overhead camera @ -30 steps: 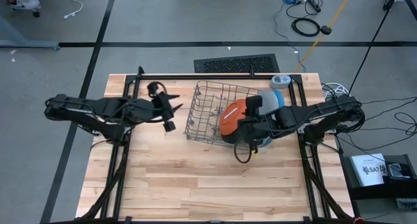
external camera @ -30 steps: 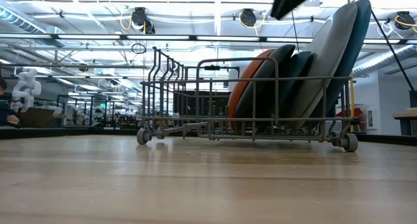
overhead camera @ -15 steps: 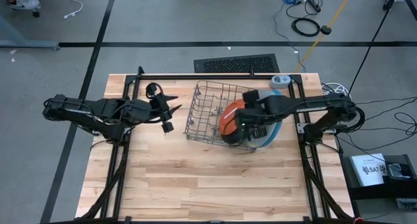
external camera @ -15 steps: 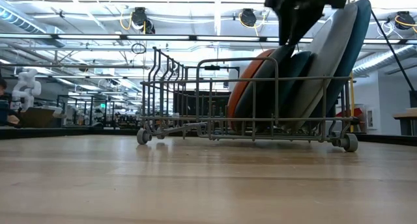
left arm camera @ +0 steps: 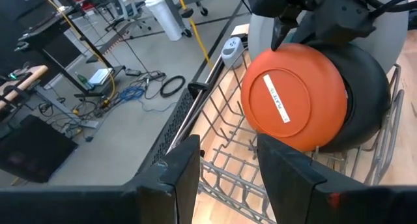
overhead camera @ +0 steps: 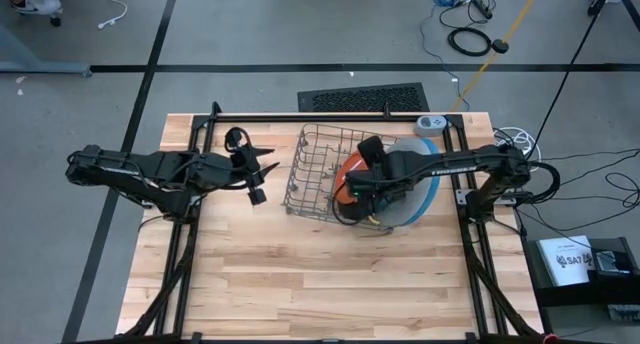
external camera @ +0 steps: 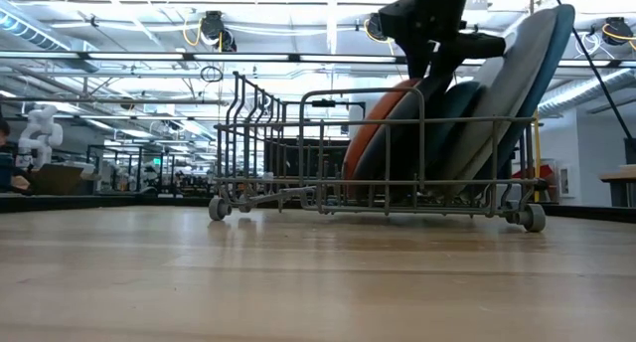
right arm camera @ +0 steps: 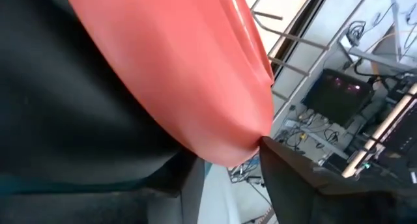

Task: Sort dishes
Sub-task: Put the orange plate into the dish rack

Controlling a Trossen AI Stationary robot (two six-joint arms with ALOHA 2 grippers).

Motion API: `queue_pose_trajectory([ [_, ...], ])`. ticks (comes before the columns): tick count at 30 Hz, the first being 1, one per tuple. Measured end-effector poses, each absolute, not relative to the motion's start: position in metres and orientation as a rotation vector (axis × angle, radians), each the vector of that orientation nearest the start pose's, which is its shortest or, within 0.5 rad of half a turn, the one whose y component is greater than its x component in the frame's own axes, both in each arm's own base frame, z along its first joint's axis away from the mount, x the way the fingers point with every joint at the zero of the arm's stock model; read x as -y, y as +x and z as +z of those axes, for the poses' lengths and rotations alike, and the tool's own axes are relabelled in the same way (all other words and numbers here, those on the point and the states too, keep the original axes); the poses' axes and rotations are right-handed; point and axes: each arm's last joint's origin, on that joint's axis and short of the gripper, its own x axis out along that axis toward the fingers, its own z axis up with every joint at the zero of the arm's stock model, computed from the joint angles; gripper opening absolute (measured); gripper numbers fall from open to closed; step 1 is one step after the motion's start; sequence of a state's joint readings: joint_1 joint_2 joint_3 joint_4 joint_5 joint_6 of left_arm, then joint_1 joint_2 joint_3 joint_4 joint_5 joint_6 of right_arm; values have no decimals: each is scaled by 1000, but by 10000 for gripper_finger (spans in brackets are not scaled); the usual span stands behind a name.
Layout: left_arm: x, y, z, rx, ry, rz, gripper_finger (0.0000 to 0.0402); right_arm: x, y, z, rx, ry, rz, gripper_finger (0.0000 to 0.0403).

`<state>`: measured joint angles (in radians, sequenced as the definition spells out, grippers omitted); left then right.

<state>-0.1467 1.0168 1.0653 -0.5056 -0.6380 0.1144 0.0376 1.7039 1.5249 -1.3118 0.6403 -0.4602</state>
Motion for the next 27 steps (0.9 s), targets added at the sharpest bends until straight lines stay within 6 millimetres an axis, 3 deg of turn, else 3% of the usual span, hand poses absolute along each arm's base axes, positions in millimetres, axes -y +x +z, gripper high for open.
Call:
queue_pose_trajectory([
  [13,13,205,360,-455,288,449,154,2,322,293,-1479,-961,-168,9],
  [23,13,205,359,-456,287,448,154,-12,320,297,-1431,-987,-171,1],
  [27,13,205,360,-456,287,448,154,-17,317,316,-1365,-949,-205,1],
])
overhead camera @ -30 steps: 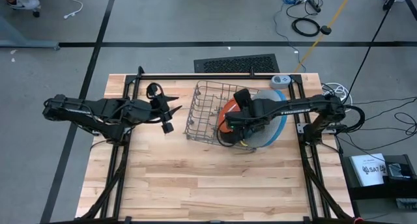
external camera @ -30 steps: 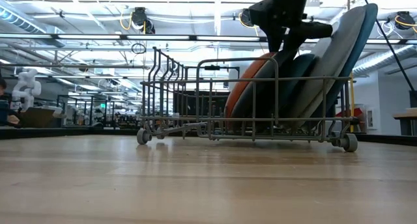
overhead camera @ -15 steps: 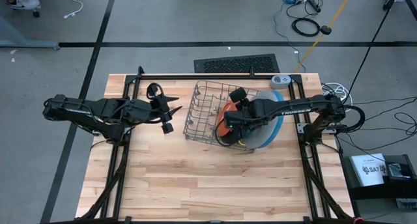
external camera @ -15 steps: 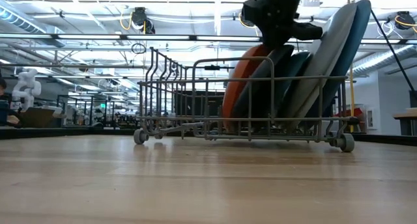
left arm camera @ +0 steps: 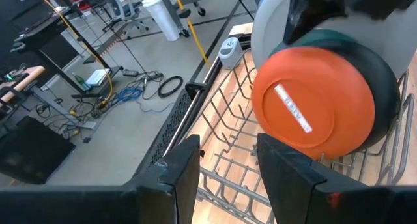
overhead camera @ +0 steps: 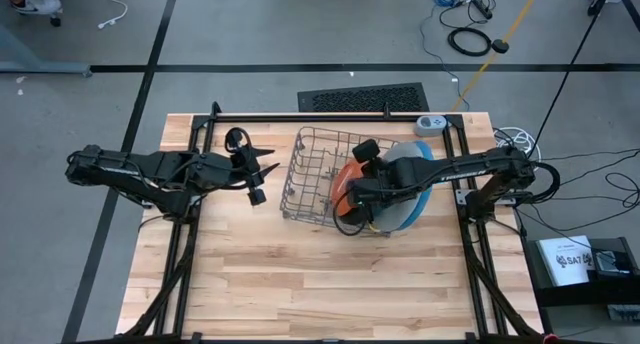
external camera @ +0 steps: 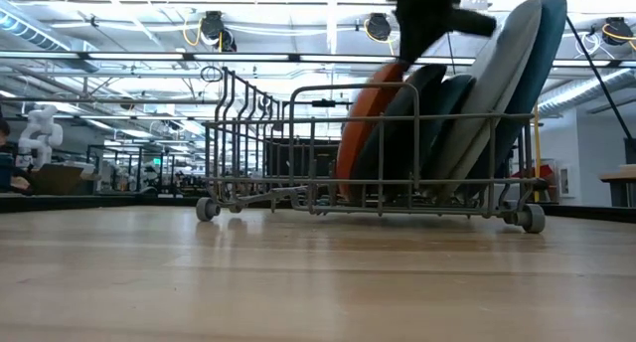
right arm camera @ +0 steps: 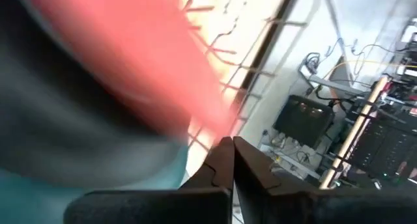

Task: Sort dishes
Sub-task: Put the orange plate into the dish rack

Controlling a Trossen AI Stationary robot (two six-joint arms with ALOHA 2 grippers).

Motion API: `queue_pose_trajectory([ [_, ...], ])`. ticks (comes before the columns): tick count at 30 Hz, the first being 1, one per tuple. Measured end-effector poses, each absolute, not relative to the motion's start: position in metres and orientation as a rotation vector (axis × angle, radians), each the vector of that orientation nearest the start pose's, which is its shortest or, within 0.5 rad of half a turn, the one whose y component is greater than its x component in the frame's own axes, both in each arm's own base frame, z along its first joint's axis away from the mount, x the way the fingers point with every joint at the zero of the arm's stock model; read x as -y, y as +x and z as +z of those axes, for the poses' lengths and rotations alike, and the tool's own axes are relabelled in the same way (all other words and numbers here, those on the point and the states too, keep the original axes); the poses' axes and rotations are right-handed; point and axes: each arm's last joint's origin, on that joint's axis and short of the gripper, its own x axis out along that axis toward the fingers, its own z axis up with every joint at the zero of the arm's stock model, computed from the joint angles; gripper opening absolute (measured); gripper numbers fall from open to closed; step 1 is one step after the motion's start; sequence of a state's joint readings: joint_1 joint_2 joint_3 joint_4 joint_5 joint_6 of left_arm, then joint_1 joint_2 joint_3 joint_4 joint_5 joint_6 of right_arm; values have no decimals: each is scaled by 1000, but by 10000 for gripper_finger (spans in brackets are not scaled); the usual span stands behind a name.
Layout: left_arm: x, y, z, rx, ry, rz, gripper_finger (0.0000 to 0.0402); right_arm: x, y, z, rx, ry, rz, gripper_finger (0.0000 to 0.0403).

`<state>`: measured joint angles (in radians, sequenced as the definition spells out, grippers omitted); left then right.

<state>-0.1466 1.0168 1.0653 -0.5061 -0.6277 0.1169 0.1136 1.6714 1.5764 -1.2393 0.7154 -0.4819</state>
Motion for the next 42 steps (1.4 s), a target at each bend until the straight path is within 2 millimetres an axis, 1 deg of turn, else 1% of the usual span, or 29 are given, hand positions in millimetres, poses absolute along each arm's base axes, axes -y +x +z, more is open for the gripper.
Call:
queue_pose_trajectory([
  [3,13,205,360,-456,287,447,154,-21,316,333,-1305,-933,-239,1],
  [6,13,205,359,-456,287,447,154,-24,316,343,-1281,-938,-255,1],
  [8,13,205,359,-456,286,448,154,-26,315,344,-1280,-914,-210,1],
  [10,13,205,359,-458,283,447,154,-27,312,342,-1314,-871,-141,1],
  [15,13,205,359,-459,281,435,154,-29,305,336,-1397,-767,-55,6],
  [17,13,205,359,-460,283,435,154,-29,304,336,-1408,-750,-15,22],
  [20,13,205,359,-459,282,434,154,-30,304,335,-1410,-757,52,62],
  [26,14,205,359,-455,278,428,154,-26,309,331,-1424,-823,89,161],
  [29,14,205,359,-454,277,425,154,-21,314,328,-1422,-819,78,187],
  [33,14,205,359,-454,276,422,154,-16,321,323,-1423,-851,95,191],
  [38,14,205,359,-457,277,419,154,-13,330,311,-1466,-877,121,173],
  [42,14,205,359,-460,279,418,154,-12,338,306,-1453,-902,108,163],
])
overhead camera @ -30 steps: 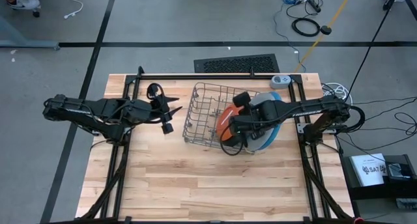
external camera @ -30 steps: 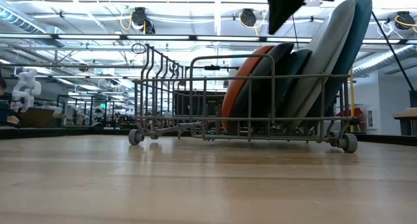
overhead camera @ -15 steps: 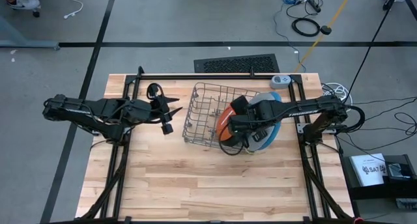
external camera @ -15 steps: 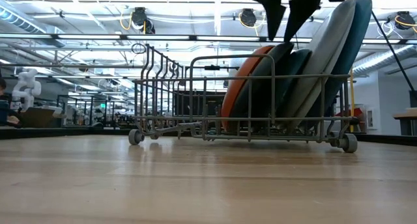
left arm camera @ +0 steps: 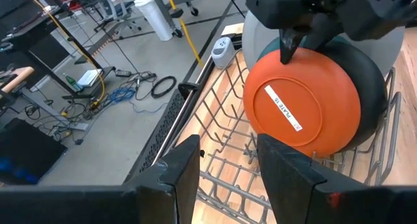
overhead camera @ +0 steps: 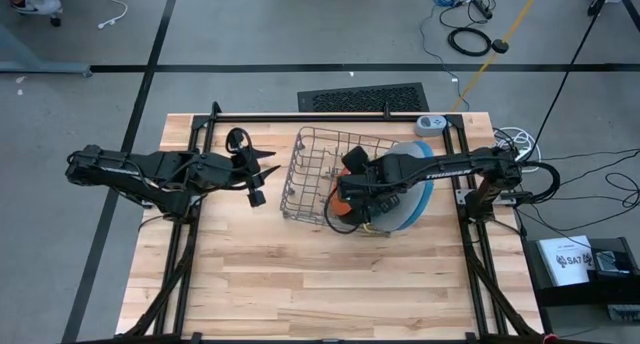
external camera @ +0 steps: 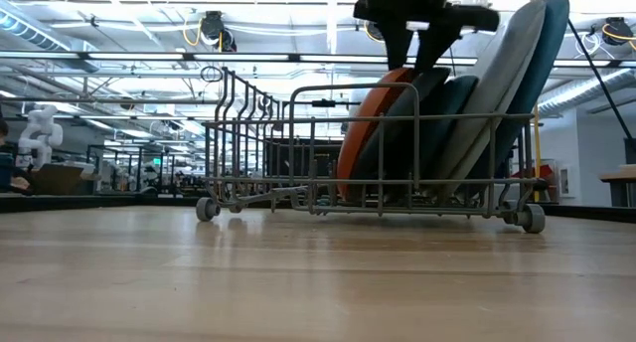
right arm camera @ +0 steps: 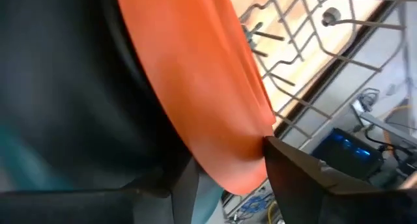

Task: Sort dishes
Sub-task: Put the orange plate into the dish rack

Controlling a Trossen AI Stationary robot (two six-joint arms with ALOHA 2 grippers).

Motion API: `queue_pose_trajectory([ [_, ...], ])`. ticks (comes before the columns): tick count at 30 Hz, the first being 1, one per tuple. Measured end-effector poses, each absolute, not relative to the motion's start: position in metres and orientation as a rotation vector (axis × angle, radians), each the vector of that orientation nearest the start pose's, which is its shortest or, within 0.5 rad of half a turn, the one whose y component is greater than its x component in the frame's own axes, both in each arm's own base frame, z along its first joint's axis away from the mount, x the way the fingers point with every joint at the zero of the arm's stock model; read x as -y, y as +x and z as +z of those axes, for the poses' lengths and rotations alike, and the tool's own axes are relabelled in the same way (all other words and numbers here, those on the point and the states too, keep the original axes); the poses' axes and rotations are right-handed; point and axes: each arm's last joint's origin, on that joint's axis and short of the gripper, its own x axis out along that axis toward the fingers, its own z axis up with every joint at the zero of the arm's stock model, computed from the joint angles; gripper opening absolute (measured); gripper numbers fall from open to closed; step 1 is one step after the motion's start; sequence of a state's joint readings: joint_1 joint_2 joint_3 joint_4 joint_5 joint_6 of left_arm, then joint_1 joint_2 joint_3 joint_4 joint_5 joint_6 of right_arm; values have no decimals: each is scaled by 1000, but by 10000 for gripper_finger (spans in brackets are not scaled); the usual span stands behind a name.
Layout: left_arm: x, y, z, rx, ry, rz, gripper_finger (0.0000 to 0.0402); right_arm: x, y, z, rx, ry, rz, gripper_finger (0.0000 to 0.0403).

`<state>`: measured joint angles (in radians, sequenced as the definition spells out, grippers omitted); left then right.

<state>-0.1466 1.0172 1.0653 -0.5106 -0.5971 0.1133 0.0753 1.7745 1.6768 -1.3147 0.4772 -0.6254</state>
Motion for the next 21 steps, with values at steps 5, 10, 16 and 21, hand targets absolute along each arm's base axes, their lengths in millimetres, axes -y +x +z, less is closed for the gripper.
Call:
queue_pose_trajectory([
  [5,14,205,359,-460,280,417,154,-12,341,305,-1430,-909,113,139],
  [10,14,205,359,-461,283,417,154,-14,341,307,-1415,-940,80,78],
  [16,14,205,359,-461,283,417,154,-22,344,310,-1383,-999,-37,25],
  [21,14,205,359,-461,283,417,154,-29,344,309,-1360,-963,-59,21],
])
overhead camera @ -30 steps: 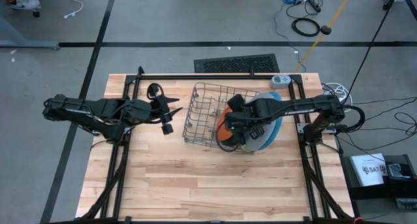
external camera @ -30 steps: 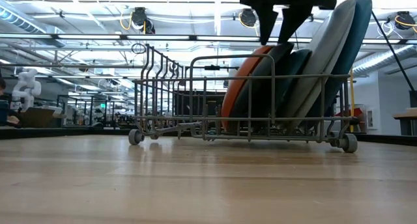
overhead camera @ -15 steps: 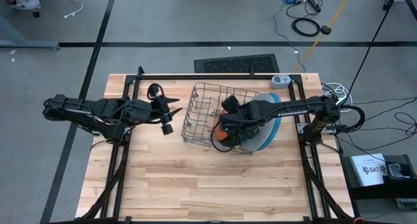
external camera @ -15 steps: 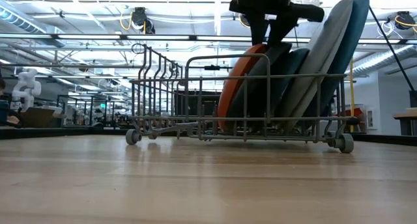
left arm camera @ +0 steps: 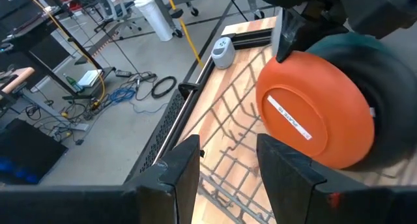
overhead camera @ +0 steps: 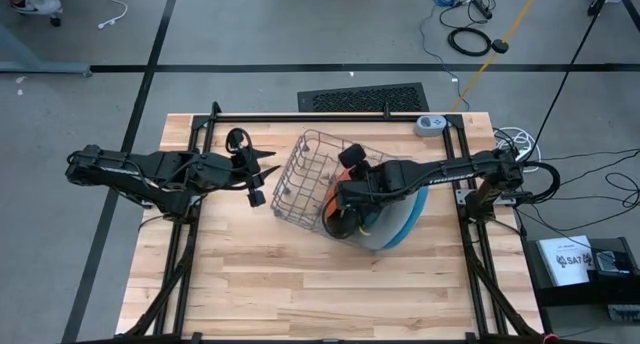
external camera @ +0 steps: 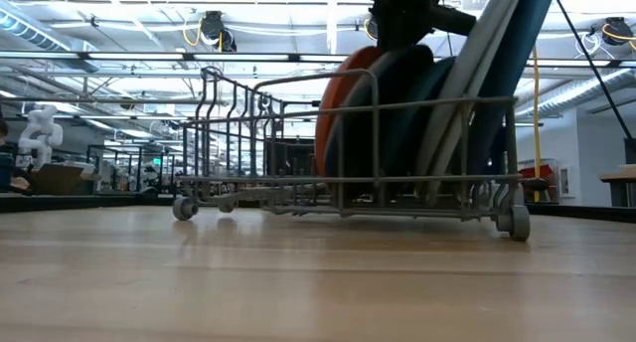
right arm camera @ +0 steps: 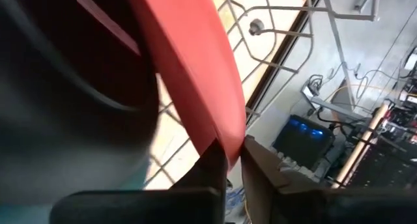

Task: Sort dishes
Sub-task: Put the orange plate into the dish rack

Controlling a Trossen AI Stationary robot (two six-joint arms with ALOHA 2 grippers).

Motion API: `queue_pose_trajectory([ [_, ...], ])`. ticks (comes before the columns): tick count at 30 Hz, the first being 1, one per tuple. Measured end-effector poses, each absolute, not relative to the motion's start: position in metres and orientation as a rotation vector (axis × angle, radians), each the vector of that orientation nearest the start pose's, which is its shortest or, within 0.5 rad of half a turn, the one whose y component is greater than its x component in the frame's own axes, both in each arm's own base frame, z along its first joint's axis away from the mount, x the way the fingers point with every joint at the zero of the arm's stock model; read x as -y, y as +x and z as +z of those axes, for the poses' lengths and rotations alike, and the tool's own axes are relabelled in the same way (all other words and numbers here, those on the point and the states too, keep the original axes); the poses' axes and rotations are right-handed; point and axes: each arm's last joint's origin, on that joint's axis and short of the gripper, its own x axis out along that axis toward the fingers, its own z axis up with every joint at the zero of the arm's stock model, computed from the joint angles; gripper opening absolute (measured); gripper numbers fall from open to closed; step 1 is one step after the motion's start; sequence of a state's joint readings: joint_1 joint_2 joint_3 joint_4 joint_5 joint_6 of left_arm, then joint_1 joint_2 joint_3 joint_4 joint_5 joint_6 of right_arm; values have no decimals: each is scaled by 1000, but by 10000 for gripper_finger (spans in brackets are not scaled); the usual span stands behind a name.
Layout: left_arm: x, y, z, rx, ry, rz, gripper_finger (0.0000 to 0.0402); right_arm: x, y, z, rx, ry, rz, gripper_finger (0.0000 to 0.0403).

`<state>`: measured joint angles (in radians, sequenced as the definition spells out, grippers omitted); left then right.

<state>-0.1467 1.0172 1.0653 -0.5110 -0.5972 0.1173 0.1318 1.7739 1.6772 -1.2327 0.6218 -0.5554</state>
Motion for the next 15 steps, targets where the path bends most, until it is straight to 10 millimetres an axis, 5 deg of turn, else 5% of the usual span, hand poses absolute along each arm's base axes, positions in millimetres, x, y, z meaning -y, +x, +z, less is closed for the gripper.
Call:
queue_pose_trajectory([
  [15,14,205,359,-460,278,418,154,-55,331,319,-1297,-947,-112,3],
])
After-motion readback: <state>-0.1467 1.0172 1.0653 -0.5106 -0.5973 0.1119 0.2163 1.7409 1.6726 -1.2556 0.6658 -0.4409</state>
